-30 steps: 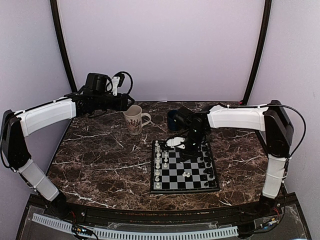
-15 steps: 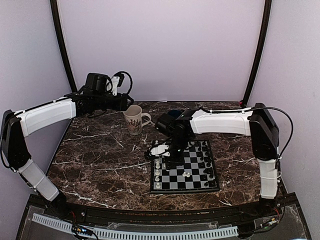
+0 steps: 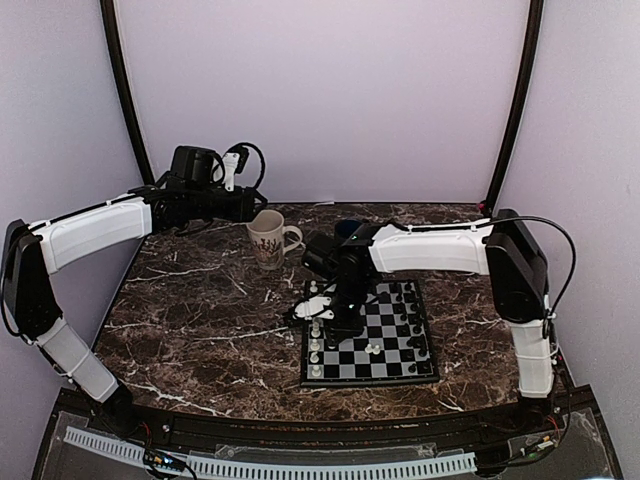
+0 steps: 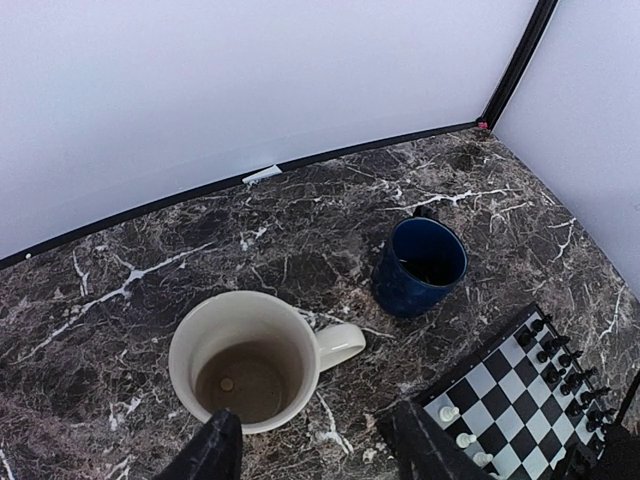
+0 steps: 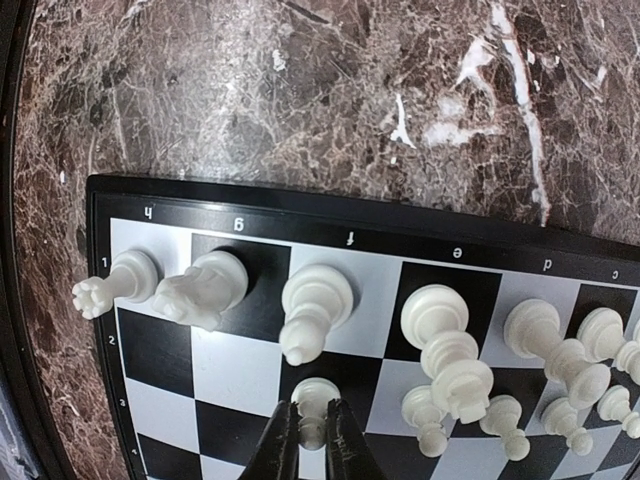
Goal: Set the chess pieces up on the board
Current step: Place the pawn at f2.
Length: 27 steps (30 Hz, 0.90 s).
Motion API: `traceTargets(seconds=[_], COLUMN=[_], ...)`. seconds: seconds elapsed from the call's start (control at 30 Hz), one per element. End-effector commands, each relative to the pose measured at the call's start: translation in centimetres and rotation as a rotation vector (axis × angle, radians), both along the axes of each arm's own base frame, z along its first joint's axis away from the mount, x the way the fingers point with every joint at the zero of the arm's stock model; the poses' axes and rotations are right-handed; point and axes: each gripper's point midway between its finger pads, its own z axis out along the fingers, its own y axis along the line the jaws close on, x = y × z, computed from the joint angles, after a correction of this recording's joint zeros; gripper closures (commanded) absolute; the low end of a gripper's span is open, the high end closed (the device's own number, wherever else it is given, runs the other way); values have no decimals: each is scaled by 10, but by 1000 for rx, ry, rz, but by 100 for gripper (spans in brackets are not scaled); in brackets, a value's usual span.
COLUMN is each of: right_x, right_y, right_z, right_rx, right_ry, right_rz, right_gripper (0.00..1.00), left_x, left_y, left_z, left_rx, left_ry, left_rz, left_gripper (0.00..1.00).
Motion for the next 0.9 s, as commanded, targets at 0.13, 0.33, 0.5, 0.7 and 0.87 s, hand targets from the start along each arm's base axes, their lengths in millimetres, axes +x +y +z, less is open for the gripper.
traceTargets(seconds=[0.13,0.33,0.5,0.7,0.87], right_x=[-4,-3,-5,-1,2], right_y=[6,7,11,-8,-36], right_z=[-1,8,28,42,45], right_rx=[0,14,50,45,36], right_ry=[8,-1,-1,-57,-65], right_rz=[15,12,10,-13,-61], right_gripper=[86,77,76,75,74], left_x=[-3,-3,-4,-3,-3], left_y=[6,7,6,6,5], left_z=[18,18,20,17,16], left_rx=[-7,-3,-9,-4,-8], left_ry=[-40,-41,-41,-36,-32], left_rz=[9,6,2,5,3], left_gripper=[45,45,45,45,45])
